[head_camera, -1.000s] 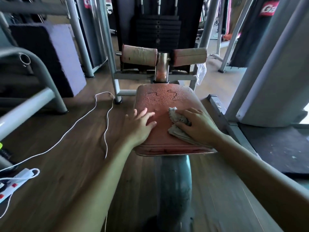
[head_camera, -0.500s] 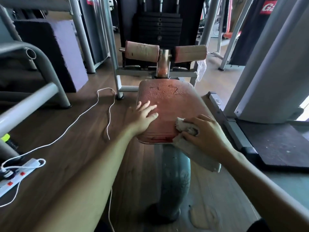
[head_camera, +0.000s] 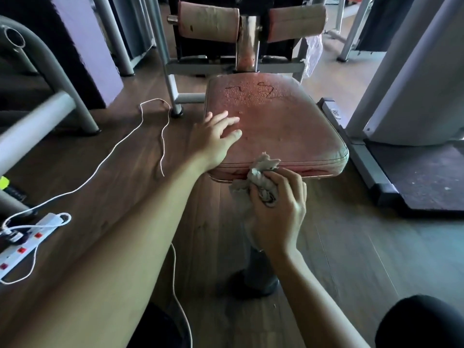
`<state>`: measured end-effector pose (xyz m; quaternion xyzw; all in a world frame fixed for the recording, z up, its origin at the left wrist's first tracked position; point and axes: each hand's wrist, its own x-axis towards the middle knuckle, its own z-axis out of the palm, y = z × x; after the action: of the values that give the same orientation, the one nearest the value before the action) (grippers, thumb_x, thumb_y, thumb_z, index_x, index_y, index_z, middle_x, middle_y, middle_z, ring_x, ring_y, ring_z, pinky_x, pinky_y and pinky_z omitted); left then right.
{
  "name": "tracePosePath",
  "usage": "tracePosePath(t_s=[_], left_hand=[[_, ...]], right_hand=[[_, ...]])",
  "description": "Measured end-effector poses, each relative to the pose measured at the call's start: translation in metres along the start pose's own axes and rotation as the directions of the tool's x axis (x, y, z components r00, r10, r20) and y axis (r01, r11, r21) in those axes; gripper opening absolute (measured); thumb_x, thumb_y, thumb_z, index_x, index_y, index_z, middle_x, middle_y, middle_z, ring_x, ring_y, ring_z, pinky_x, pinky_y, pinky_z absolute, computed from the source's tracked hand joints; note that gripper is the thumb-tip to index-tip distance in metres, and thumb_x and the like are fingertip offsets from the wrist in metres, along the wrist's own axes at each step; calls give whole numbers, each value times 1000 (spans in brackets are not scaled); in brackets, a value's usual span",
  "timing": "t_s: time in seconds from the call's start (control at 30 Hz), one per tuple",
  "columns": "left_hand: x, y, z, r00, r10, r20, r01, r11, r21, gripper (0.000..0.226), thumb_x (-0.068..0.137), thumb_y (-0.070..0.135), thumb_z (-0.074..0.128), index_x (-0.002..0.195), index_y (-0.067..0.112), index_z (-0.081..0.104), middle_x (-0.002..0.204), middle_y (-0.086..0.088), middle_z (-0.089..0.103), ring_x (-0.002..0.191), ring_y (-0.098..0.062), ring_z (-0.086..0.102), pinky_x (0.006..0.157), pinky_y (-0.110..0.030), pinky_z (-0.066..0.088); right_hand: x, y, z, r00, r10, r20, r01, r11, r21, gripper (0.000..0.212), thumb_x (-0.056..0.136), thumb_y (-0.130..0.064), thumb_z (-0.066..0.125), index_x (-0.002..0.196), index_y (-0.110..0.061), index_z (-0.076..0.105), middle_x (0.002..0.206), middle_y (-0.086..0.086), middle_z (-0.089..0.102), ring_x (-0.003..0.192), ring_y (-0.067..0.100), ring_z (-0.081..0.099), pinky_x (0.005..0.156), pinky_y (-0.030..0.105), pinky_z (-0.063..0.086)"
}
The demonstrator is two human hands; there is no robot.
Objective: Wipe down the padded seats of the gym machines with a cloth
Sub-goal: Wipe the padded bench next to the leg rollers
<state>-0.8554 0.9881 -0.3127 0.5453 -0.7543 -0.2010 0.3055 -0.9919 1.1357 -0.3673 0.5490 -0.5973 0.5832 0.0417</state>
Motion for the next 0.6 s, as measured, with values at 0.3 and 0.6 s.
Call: tracePosePath(t_s=[0.3,0.6], left_hand=[[-1,3,0,999,1,-51,-2,999,-34,41,97,43,56,135,32,61,157,4,42,153,-23,21,124,-39,10],[-3,4,-1,999,-1,-34,-2,996,-91,46,90,44,53,133,30,63,156,4,44,153,-23,21,124,-40,13]], right_hand=[[7,23,-8,974,66,-217,-69,998,-3,20,85,-23,81,103,-14,78,95,0,61,84,24,58,74,46,53],[0,21,-2,995,-34,-96,30,999,-39,15,86,-26,81,96,-15,80,88,5,63,79,27,56,68,49,51]])
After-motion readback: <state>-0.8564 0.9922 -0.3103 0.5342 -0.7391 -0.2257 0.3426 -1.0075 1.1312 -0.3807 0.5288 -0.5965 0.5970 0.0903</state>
